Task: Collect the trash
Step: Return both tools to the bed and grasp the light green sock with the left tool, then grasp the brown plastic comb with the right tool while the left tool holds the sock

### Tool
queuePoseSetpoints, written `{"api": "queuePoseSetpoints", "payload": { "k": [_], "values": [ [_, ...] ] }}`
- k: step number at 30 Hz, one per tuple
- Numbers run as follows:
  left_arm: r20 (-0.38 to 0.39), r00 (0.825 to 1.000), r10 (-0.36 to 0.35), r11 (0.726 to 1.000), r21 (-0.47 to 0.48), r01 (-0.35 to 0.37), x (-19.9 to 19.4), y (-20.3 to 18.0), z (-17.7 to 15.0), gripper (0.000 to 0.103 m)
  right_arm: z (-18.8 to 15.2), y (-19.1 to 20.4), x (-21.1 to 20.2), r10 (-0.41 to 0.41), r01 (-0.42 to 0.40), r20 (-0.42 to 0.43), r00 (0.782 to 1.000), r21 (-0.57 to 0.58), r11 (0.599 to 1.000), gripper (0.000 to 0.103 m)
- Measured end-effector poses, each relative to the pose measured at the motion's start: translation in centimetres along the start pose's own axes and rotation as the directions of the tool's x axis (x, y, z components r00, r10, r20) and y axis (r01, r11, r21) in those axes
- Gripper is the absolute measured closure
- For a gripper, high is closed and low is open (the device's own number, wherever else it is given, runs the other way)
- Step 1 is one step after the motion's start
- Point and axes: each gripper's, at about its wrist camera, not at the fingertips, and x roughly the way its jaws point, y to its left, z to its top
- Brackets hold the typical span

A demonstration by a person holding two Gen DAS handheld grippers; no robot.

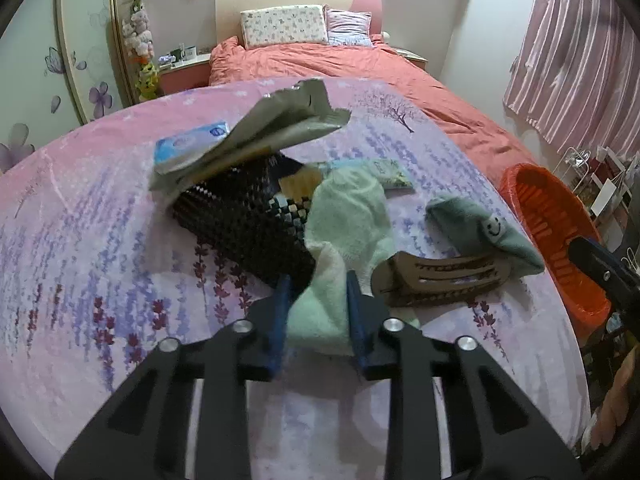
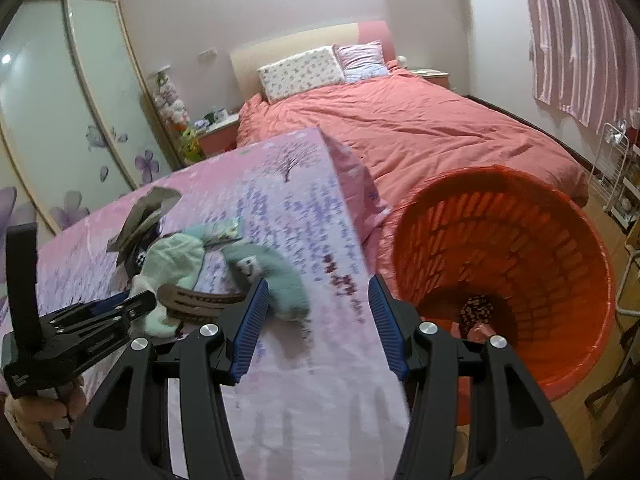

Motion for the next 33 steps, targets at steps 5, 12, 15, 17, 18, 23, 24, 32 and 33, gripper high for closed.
{"api": "queuePoseSetpoints", "payload": {
  "k": [5,12,15,17,18,23,24,32,33],
  "values": [
    [0.023,1.0,0.001,1.0,-0.002,-0.001,-1.7,1.7,-1.3,0.088,-0.3,1.8,1.0,0.003,-0.004,-0.029,1.0,-0.029,1.0,0.05],
    [0.037,0.994,0.105,0.992,-0.072,-0.102,-5.0,8.5,-3.9,0.089,-1.0,4.3,1.8,0.029,-0.032,-0.064,0.998,-0.047,0.998,0.05],
    [0.027,0.988,0.152,0.983,-0.107,-0.148,-5.4,11.1,-4.4,0.089,-1.5,5.6,2.0,0.023,-0.028,-0.082,0.996,-0.071,0.997,0.05],
    [0.021,0.984,0.175,0.976,-0.135,-0.171,-5.7,12.6,-4.4,0.088,-1.8,5.9,1.9,-0.009,0.002,-0.088,0.996,-0.081,0.997,0.05],
    [0.02,0.983,0.185,0.974,-0.137,-0.181,-5.9,13.1,-4.5,0.087,-2.0,5.9,2.0,-0.025,0.017,-0.093,0.995,-0.082,0.997,0.051],
    [-0.001,0.979,0.203,0.968,-0.154,-0.201,-5.4,15.2,-4.4,0.083,-2.4,4.8,3.0,-0.112,0.103,-0.139,0.984,-0.071,0.992,0.052],
    [-0.004,0.979,0.202,0.967,-0.156,-0.2,-5.2,15.4,-4.4,0.083,-2.3,4.7,3.3,-0.125,0.116,-0.147,0.981,-0.07,0.991,0.053],
    [0.0,0.982,0.188,0.966,-0.183,-0.185,-4.5,15.8,-3.8,0.08,-1.0,6.7,5.4,-0.145,0.131,-0.131,0.981,-0.113,0.985,0.056],
    [0.002,0.982,0.188,0.965,-0.187,-0.185,-4.5,15.9,-3.7,0.079,-0.8,6.8,5.5,-0.13,0.117,-0.124,0.984,-0.11,0.987,0.056]
  ]
}}
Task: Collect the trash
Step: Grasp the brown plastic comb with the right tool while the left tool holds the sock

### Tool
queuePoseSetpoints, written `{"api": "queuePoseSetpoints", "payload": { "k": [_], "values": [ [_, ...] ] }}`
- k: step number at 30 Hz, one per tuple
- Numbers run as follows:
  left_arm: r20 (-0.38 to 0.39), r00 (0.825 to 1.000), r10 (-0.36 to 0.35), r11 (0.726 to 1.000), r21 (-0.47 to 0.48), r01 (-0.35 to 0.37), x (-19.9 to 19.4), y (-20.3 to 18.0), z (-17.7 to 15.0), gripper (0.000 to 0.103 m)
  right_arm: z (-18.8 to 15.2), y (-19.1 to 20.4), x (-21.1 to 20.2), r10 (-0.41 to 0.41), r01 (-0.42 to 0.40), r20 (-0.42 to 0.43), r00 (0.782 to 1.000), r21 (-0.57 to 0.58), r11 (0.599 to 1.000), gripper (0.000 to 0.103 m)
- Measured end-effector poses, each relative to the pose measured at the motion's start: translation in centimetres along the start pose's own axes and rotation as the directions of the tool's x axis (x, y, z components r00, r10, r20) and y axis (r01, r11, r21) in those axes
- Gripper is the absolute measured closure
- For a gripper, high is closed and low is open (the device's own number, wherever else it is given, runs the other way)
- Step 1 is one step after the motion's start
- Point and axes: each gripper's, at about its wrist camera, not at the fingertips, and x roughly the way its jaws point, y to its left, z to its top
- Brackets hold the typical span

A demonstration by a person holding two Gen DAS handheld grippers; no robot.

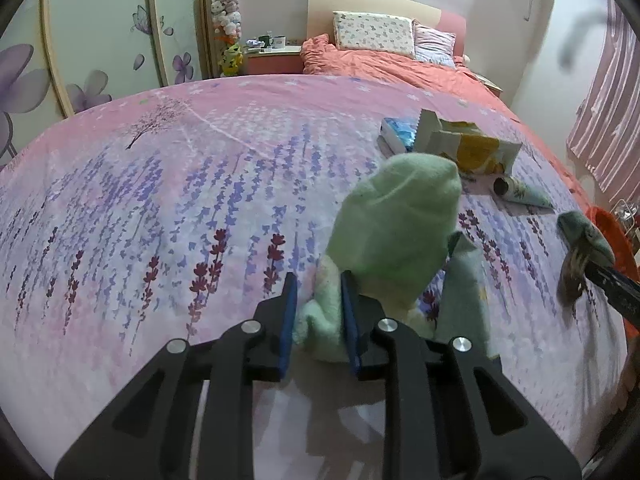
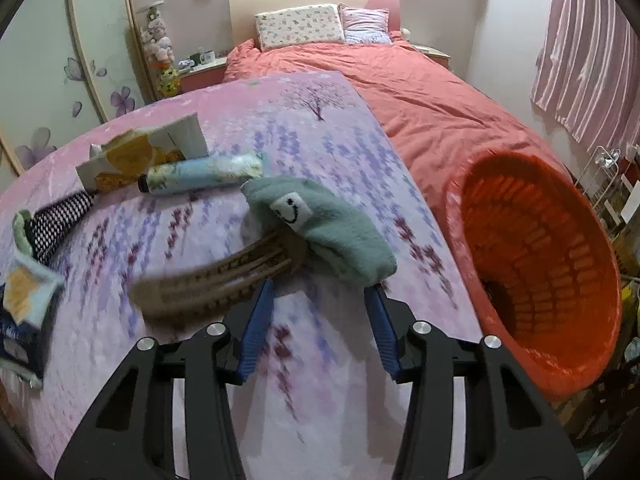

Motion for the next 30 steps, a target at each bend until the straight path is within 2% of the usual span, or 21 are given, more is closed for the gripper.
{"api": "queuePoseSetpoints", "payload": {
  "k": [9,14,18,21,25,28,29,30],
  "values": [
    [0.018,0.999,-0.036,0.999,-0.034,0.037,-0.6,1.1,0.3,0.073,-0.2,-0.1,-2.2,0.125,-0.128,0.048,0.991,0.06,0.99,0.056],
    [0.033,0.997,-0.069,0.996,-0.059,0.071,-1.4,1.2,0.3,0.068,-0.1,1.1,-2.1,0.213,-0.215,0.032,0.977,0.086,0.973,0.056],
    [0.051,0.996,-0.08,0.995,-0.056,0.082,-2.1,1.2,0.3,0.061,0.0,2.4,-1.1,0.225,-0.225,0.007,0.974,0.092,0.97,0.056],
    [0.045,0.996,-0.078,0.996,-0.05,0.081,-2.0,1.1,0.3,0.059,0.0,2.9,0.3,0.202,-0.196,-0.039,0.979,0.111,0.974,0.055],
    [0.028,0.995,-0.092,0.994,-0.054,0.094,-1.5,1.0,0.2,0.057,0.1,3.6,0.6,0.189,-0.185,-0.027,0.982,0.107,0.977,0.055],
    [0.016,0.993,-0.114,0.992,-0.057,0.115,-1.0,0.7,0.0,0.055,-0.1,4.6,0.7,0.176,-0.175,-0.024,0.984,0.035,0.984,0.066],
    [0.014,0.993,-0.119,0.991,-0.057,0.119,-1.0,0.6,0.0,0.054,-0.3,4.7,0.5,0.177,-0.177,-0.025,0.984,0.01,0.984,0.075],
    [0.011,0.992,-0.126,0.99,-0.055,0.126,-0.8,0.5,-0.1,0.052,-0.6,4.7,0.3,0.191,-0.192,-0.032,0.981,-0.015,0.981,0.079]
  ]
}}
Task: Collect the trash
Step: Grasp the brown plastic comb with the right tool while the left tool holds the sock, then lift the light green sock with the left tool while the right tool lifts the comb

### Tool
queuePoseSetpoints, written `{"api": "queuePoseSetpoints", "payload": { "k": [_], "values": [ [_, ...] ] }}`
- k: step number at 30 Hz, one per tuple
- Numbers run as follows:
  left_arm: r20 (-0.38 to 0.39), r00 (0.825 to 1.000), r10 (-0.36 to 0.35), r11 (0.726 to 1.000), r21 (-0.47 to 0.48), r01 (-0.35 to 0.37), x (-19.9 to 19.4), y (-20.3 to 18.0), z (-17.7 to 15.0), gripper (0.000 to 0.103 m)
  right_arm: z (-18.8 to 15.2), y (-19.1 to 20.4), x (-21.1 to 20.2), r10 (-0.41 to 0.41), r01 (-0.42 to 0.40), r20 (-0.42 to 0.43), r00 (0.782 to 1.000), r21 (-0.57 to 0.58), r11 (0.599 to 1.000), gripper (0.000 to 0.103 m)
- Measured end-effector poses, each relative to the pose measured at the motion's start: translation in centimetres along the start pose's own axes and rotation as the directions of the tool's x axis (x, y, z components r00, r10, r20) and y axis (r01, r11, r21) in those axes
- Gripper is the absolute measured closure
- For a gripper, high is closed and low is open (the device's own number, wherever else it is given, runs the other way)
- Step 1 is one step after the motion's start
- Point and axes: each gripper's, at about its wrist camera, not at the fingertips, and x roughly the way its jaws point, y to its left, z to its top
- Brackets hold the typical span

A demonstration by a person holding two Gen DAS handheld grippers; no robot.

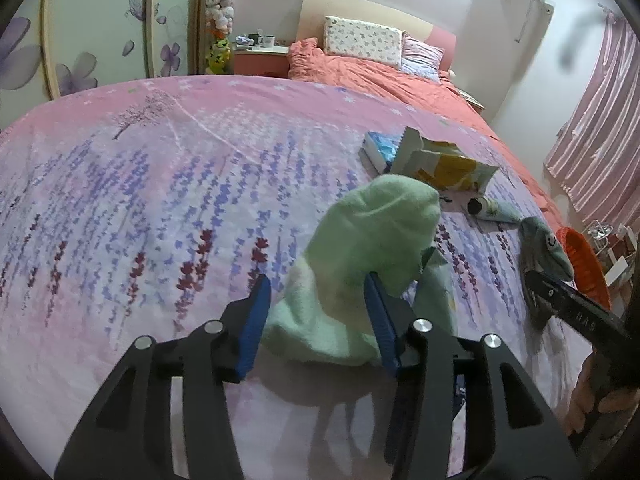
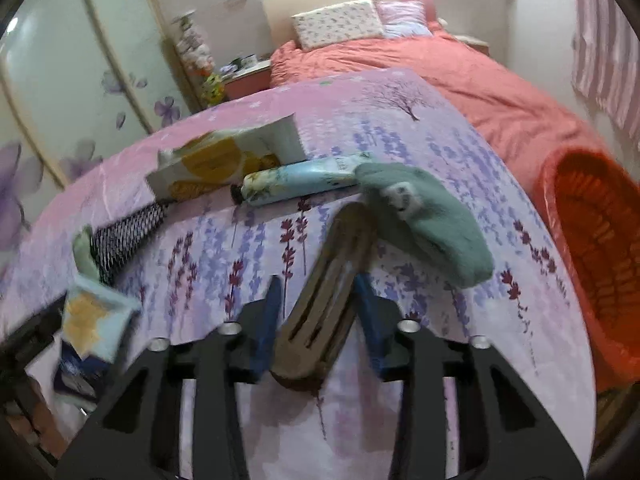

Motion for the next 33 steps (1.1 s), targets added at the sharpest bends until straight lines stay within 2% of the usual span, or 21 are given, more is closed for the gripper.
{"api": "queuePoseSetpoints", "payload": {
  "k": [4,10,11,13,16,19,23,26,28,33],
  "values": [
    [-0.021,1.0,-0.02,1.0,0.009,0.02,0.8,-0.6,-0.2,0.05,-1.0,-0.2,-0.8,0.037,-0.037,-0.007,0.999,-0.049,0.998,0.079],
    [-0.036,0.998,-0.044,0.999,0.012,0.044,1.7,-1.9,0.1,0.051,-1.3,-0.8,-1.4,0.06,-0.06,-0.014,0.998,-0.024,0.998,0.079],
    [-0.034,0.998,-0.043,0.999,0.014,0.043,1.7,-2.0,0.2,0.056,-1.2,-0.9,-1.3,0.062,-0.062,-0.014,0.998,-0.022,0.998,0.079],
    [-0.035,0.999,-0.031,0.999,0.021,0.032,1.9,-2.2,0.2,0.087,-1.1,-0.9,-1.2,0.059,-0.059,-0.01,0.998,-0.024,0.998,0.079],
    [-0.022,1.0,-0.002,1.0,0.008,0.002,1.6,-1.4,0.6,0.093,-1.4,-0.4,-1.3,0.033,-0.034,-0.005,0.999,-0.051,0.998,0.079],
    [-0.012,0.999,0.045,0.999,-0.016,-0.045,1.3,0.2,0.9,0.094,-1.2,-0.4,-1.2,0.023,-0.023,-0.004,1.0,-0.057,0.998,0.08],
    [-0.02,0.997,0.079,0.995,-0.065,-0.08,1.3,2.3,1.2,0.093,-0.5,-1.0,-0.9,-0.029,0.029,0.011,1.0,-0.031,0.999,0.079],
    [-0.025,0.997,0.075,0.995,-0.069,-0.076,1.3,2.6,1.2,0.086,-0.4,-1.2,-0.8,-0.028,0.028,0.01,1.0,-0.028,0.999,0.079],
    [-0.019,0.998,0.061,0.996,-0.062,-0.062,1.3,2.5,1.3,0.074,-0.4,-1.3,-0.8,-0.026,0.026,0.013,1.0,-0.033,0.999,0.077],
    [0.0,1.0,0.024,0.999,-0.032,-0.024,1.2,1.2,1.3,0.06,-0.4,-1.3,-0.7,-0.008,0.008,0.012,1.0,-0.038,0.999,0.069]
  ]
}}
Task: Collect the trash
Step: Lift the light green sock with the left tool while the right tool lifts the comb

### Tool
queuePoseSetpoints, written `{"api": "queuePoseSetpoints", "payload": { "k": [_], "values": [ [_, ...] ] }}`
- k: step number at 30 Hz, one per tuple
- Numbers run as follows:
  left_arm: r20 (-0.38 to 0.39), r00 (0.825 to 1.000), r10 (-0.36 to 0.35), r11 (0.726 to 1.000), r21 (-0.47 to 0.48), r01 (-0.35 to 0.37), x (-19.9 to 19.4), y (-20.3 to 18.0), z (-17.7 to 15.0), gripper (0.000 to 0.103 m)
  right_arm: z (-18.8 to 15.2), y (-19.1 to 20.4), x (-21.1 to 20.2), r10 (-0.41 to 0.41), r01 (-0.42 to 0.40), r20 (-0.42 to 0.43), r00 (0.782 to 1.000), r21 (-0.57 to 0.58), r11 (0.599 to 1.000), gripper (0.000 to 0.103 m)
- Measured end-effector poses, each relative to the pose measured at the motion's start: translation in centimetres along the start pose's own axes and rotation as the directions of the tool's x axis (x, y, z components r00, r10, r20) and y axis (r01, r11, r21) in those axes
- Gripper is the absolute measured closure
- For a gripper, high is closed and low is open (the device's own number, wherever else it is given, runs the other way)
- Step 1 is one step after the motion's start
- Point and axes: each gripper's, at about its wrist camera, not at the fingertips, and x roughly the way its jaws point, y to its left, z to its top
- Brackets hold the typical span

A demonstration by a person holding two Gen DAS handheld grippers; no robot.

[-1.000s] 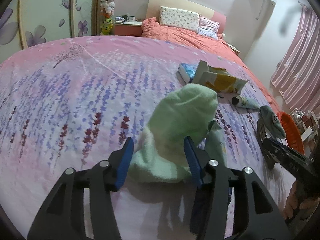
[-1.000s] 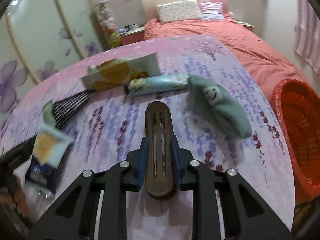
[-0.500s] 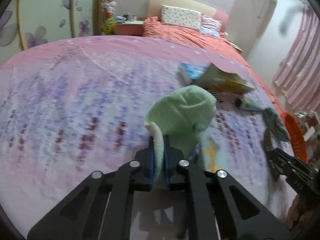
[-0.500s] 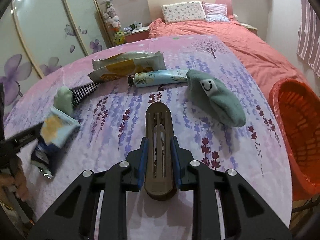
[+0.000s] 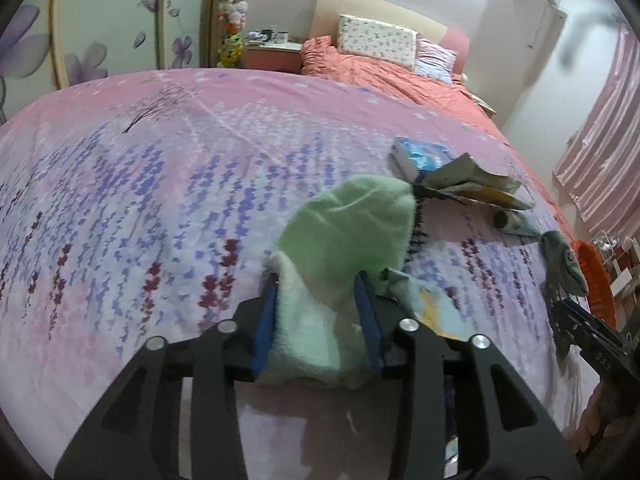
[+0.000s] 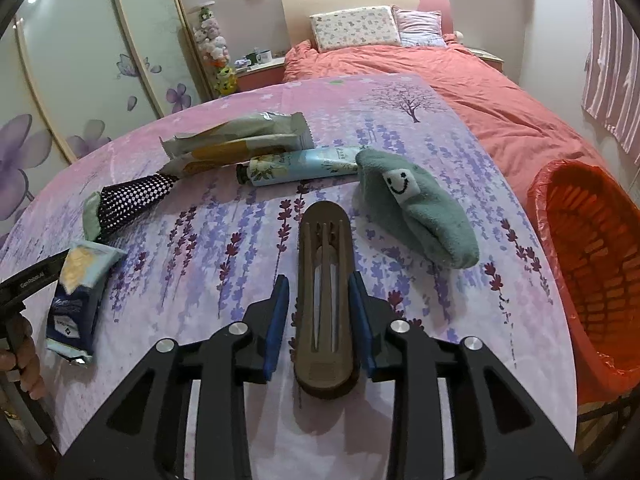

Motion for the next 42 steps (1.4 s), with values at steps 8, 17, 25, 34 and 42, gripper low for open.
{"api": "queuePoseSetpoints", "payload": {
  "k": [8,17,25,34,42],
  "values": [
    [0.021,0.999,0.029,0.996,0.081,-0.031,0.4,-2.4,-0.3,0.037,-0.5,0.2,-0.2,0.013,-0.013,0.001,1.0,0.004,1.0,0.068],
    [0.013,0.996,0.083,0.996,0.032,-0.083,0.0,0.1,-0.3,0.046,-0.8,-0.5,-0.3,0.016,-0.016,-0.005,1.0,0.038,0.999,0.056],
    [0.011,0.997,0.075,0.997,-0.005,-0.075,-0.3,2.2,-0.7,0.051,-0.6,0.8,0.1,-0.053,0.053,-0.017,0.998,-0.013,0.998,0.059],
    [0.005,0.996,0.089,0.996,0.028,-0.089,0.2,1.3,-0.5,0.052,-0.7,1.0,0.1,-0.07,0.069,-0.022,0.997,-0.037,0.997,0.056],
    [0.019,0.998,0.063,0.997,0.049,-0.064,-0.2,0.9,-0.4,0.092,-0.9,0.7,-0.5,-0.044,0.044,-0.008,0.999,-0.016,0.999,0.071]
  ]
}}
